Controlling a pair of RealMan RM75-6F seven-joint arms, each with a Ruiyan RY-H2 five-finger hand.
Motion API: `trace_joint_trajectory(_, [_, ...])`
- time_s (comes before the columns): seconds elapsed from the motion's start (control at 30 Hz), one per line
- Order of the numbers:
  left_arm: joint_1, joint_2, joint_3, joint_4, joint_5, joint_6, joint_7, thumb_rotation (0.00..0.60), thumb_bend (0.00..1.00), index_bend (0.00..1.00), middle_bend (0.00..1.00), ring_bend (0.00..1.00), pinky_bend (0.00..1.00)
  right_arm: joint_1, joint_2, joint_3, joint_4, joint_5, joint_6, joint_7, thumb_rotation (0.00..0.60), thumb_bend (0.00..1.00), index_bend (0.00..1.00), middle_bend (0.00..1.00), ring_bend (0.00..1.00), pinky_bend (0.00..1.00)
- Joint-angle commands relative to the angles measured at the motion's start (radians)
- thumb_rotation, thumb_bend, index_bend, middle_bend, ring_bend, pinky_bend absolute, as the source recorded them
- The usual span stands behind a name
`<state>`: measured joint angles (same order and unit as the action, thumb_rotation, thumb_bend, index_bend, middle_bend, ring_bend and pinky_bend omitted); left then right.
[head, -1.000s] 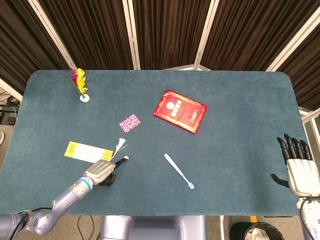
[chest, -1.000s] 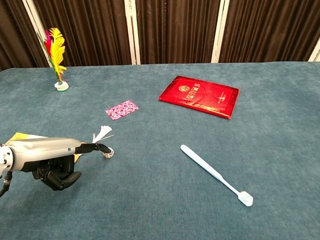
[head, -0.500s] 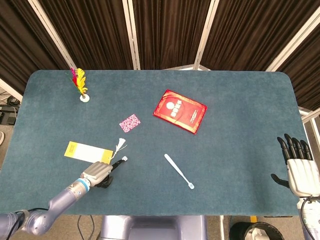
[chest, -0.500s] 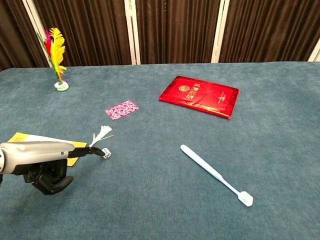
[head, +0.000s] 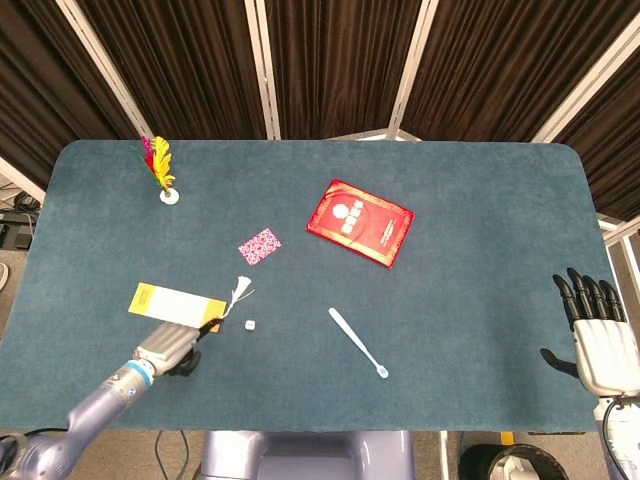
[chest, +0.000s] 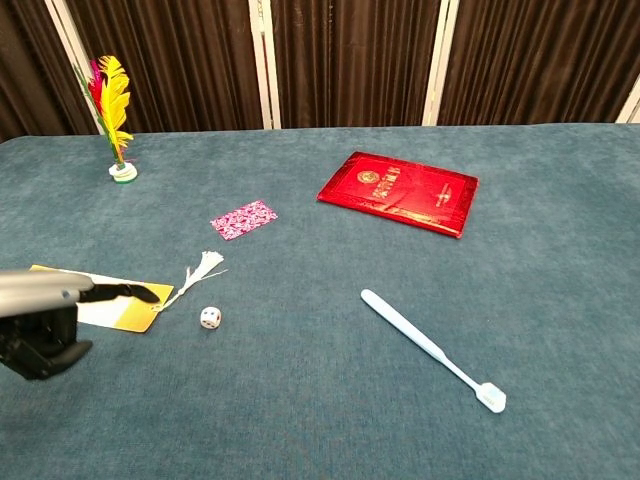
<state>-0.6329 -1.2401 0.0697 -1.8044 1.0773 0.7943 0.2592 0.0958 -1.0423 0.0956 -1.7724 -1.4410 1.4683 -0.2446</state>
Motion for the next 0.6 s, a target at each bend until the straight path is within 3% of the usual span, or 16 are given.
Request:
trace_joint_trajectory(0.03, [0.060, 0.061, -0.017, -0.034, 0.096, 0.109, -0.077, 0.600, 0.74, 0.03, 0.99, 0.90, 1.00, -0.001, 0.001, -0.003, -0.003, -0.008, 0.004, 0.000, 0.600, 0.00, 0.00, 0.00, 0.00, 0.00])
trace_joint_trajectory(0.13, [0.117, 0.105, -0.031, -0.043, 0.176, 0.235, -0.136, 0.600, 0.73, 0.03, 0.93, 0.84, 0.98, -0.003, 0.003, -0.005, -0.008, -0.017, 0.010, 0.004, 0.600, 0.00, 0.00, 0.00, 0.00, 0.00])
trace_joint_trajectory(0.17, [0.145, 0.117, -0.039, -0.041, 0.206, 0.300, -0.154, 0.600, 0.68, 0.03, 0.86, 0.76, 0.91, -0.004, 0.005, -0.006, -0.011, -0.021, 0.013, 0.006, 0.600, 0.00, 0.00, 0.00, 0.00, 0.00])
trace_joint_trajectory(0.2, [0.174, 0.123, -0.044, -0.033, 0.235, 0.364, -0.168, 0.600, 0.57, 0.02, 0.74, 0.64, 0.75, -0.005, 0.006, -0.007, -0.013, -0.025, 0.015, 0.009, 0.600, 0.00, 0.00, 0.00, 0.00, 0.00])
trace_joint_trajectory(0.23, [0.200, 0.124, -0.048, -0.020, 0.260, 0.425, -0.177, 0.600, 0.40, 0.01, 0.58, 0.48, 0.51, -0.006, 0.007, -0.007, -0.014, -0.028, 0.017, 0.012, 0.600, 0.00, 0.00, 0.00, 0.00, 0.00])
trace_joint_trajectory(0.27, [0.227, 0.121, -0.053, -0.005, 0.280, 0.484, -0.184, 0.600, 0.28, 0.01, 0.44, 0.34, 0.34, -0.007, 0.009, -0.008, -0.016, -0.031, 0.020, 0.015, 0.600, 0.00, 0.00, 0.00, 0.00, 0.00])
trace_joint_trajectory(0.3, [0.268, 0.116, -0.059, 0.016, 0.293, 0.564, -0.192, 0.600, 0.13, 0.00, 0.24, 0.17, 0.14, -0.008, 0.011, -0.009, -0.016, -0.034, 0.022, 0.020, 0.600, 0.00, 0.00, 0.00, 0.00, 0.00])
trace_joint_trajectory(0.33, [0.289, 0.112, -0.060, 0.026, 0.300, 0.602, -0.195, 0.600, 0.05, 0.00, 0.10, 0.05, 0.03, -0.009, 0.012, -0.009, -0.016, -0.035, 0.022, 0.023, 0.600, 0.00, 0.00, 0.00, 0.00, 0.00])
trace_joint_trajectory(0.4, [0.330, 0.115, -0.059, 0.041, 0.292, 0.664, -0.176, 0.600, 0.00, 0.00, 0.00, 0.00, 0.00, -0.009, 0.014, -0.009, -0.014, -0.036, 0.022, 0.029, 0.600, 0.00, 0.00, 0.00, 0.00, 0.00])
trace_joint_trajectory(0.6, [0.405, 0.169, -0.041, -0.011, 0.254, 0.730, -0.100, 0.600, 0.00, 0.00, 0.00, 0.00, 0.00, -0.008, 0.023, -0.006, -0.006, -0.045, 0.027, 0.049, 0.600, 0.00, 0.00, 0.00, 0.00, 0.00])
